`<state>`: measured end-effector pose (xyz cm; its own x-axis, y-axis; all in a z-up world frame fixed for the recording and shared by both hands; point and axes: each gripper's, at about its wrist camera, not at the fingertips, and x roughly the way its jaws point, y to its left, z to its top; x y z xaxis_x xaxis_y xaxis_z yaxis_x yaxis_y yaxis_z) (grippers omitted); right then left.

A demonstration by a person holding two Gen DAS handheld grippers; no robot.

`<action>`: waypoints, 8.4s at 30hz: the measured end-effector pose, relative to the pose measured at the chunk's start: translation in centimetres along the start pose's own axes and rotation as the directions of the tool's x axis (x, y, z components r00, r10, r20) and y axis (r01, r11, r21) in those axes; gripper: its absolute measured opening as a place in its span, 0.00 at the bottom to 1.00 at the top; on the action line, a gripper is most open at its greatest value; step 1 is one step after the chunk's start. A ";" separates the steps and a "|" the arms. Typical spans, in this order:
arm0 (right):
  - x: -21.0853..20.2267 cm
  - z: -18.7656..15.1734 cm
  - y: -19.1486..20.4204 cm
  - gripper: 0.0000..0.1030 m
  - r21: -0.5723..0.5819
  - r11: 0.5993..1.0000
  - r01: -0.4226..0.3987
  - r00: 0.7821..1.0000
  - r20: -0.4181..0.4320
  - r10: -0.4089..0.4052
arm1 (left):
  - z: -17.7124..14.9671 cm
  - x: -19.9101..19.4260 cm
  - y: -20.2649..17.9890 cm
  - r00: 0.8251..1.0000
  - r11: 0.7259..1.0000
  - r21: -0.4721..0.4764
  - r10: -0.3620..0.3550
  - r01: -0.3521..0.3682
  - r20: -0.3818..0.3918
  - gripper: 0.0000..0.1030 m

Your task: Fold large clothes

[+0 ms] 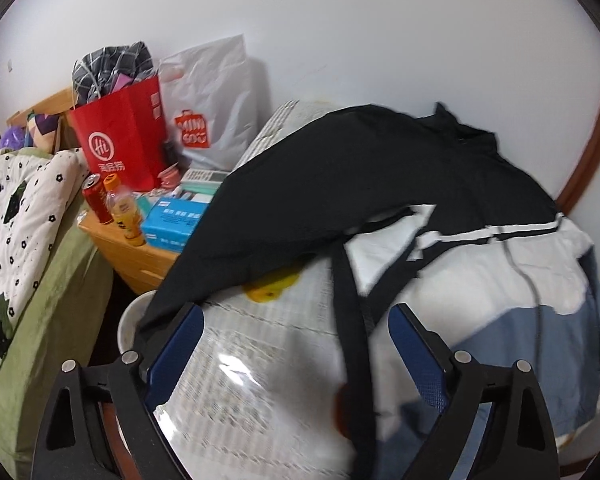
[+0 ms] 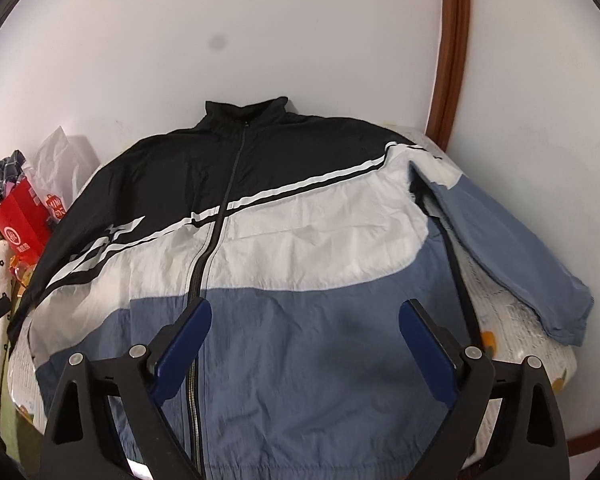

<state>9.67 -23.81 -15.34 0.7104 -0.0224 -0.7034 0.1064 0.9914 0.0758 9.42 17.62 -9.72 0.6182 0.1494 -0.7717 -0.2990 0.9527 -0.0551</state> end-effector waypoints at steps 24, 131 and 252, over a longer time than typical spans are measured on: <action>8.0 2.5 3.1 0.91 -0.046 0.997 0.054 0.992 -0.108 -0.059 | 1.4 10.0 2.9 0.988 0.989 0.019 0.148 -0.147 -0.038 0.48; 23.2 18.1 9.9 0.27 -0.154 0.967 -0.203 0.975 -0.127 0.184 | 0.8 9.6 -4.2 0.978 0.976 0.104 -0.179 0.191 -0.111 0.76; -3.3 9.4 -7.8 0.01 -0.088 0.982 0.166 0.971 0.187 -0.148 | 0.5 1.2 -3.3 0.993 0.992 0.045 -0.115 0.114 0.015 0.76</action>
<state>13.03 -32.71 -7.01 0.8045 -0.1923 -0.5620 0.1616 0.9813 -0.1044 11.53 14.81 -10.15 0.6588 0.0430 -0.7510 -0.1933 0.9745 -0.1138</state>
